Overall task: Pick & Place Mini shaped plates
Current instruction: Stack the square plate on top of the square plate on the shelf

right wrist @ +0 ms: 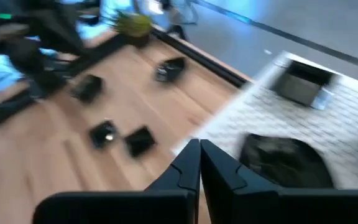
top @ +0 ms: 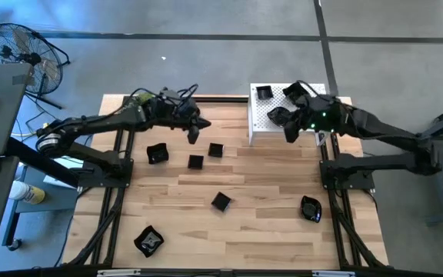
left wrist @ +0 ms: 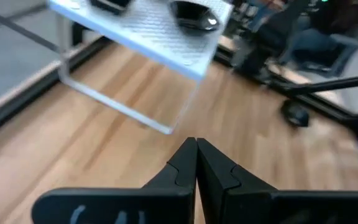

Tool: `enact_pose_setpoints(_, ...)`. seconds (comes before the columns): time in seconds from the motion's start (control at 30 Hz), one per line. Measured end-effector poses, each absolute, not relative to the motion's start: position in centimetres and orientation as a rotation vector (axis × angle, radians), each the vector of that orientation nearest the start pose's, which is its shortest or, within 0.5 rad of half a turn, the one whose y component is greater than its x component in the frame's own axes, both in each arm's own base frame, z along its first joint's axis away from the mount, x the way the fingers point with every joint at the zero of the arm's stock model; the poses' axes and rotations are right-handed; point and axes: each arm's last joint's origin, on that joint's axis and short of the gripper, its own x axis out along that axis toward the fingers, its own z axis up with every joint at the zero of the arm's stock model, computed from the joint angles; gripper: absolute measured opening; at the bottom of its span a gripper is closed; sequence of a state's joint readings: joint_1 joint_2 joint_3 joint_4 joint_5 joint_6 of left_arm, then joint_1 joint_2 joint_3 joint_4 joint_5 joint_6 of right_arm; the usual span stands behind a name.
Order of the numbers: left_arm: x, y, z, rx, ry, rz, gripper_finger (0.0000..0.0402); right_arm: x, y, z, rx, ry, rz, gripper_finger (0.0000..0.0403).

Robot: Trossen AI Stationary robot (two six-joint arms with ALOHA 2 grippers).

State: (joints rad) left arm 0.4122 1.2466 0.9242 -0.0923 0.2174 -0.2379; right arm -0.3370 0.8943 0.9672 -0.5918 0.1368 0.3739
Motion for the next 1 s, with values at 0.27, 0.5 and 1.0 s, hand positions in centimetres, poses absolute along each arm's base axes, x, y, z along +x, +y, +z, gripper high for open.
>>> enact_pose_setpoints(0.27,24.4,10.1,26.9,-0.355,0.462,0.286,0.0,20.5,-2.7,32.6,0.421,0.501,-0.353,0.0003)
enact_pose_setpoints(0.5,23.9,9.7,25.6,-0.339,0.372,0.223,0.0,25.5,1.4,28.6,0.516,0.658,-0.239,0.002)
enact_pose_setpoints(1.0,20.6,8.1,22.2,-0.322,0.359,0.148,0.0,33.3,6.7,19.9,0.709,0.688,-0.215,0.0133)
